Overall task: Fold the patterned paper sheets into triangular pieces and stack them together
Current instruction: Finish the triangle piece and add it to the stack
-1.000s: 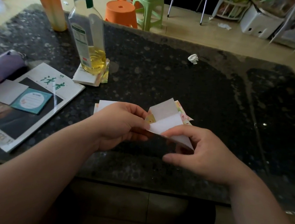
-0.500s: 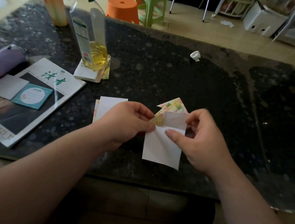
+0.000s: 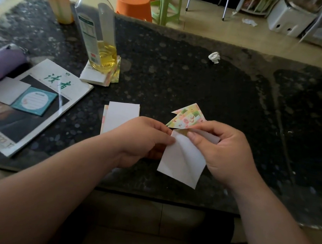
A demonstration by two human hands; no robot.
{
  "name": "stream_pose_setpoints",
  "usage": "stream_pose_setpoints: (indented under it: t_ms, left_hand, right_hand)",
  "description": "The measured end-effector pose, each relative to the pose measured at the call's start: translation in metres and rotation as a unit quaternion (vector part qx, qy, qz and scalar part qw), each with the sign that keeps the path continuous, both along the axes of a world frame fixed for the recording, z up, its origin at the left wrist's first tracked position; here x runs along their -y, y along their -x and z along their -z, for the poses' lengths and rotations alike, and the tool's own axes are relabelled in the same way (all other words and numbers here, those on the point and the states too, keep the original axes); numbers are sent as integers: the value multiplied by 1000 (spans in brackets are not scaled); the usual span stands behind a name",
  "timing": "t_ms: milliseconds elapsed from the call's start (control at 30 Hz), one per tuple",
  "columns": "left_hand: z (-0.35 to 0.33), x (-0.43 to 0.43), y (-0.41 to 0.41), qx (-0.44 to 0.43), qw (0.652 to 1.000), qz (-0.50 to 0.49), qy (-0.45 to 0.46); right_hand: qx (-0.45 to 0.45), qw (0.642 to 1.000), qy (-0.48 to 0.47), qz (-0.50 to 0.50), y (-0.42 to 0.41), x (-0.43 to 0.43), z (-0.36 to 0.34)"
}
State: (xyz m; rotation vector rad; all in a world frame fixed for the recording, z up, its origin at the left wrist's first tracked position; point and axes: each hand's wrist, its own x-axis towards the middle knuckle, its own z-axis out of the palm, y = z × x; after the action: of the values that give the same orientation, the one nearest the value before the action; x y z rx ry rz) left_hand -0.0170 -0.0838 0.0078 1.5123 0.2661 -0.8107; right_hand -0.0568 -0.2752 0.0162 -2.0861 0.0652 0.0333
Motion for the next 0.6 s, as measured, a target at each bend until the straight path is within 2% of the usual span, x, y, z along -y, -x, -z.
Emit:
stream_pose_setpoints:
  t_ms: [100, 267, 600]
  left_hand:
    - [1, 2, 1, -19, 999, -19, 17]
    - [0, 0, -2, -33, 997, -38, 60]
    - [0, -3, -2, 18, 996, -54, 64]
  right_hand:
    - [-14, 999, 1, -33, 0, 1, 0]
    - [24, 995, 19, -96, 1, 4, 0]
    - [-24, 983, 49, -173, 2, 9, -5]
